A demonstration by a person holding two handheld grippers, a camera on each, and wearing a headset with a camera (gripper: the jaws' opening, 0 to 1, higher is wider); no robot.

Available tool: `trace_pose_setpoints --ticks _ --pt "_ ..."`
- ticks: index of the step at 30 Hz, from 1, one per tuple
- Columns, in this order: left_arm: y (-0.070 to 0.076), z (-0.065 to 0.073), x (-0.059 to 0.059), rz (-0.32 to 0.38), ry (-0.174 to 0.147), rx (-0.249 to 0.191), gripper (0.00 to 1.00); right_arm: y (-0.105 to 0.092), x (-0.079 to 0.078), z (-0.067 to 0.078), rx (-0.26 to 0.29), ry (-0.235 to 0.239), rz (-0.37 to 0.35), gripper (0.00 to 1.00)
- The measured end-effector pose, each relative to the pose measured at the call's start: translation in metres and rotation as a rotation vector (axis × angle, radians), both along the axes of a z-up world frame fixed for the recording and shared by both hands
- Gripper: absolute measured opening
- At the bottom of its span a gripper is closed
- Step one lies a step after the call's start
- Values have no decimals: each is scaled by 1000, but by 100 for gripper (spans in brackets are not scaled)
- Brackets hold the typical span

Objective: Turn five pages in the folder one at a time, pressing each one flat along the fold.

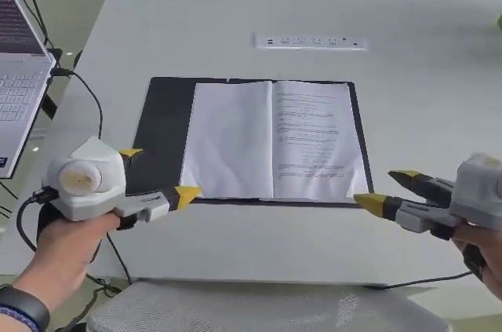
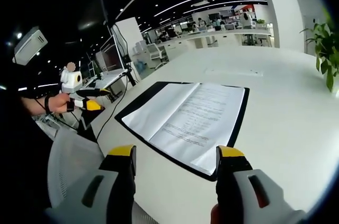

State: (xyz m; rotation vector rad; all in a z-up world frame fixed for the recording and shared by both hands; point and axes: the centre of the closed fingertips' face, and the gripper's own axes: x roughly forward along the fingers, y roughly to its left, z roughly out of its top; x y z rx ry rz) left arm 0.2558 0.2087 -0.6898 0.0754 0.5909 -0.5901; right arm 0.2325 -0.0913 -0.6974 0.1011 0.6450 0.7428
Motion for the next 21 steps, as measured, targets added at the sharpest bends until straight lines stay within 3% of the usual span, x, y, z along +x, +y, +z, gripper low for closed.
trace_pose_setpoints --ticks 12,21 --pt "-38 7 18 -83 -16 -7 77 -9 -1 0 12 1 -34 59" --pt "-68 7 24 -154 -13 -5 77 -16 -3 0 15 6 -62 59"
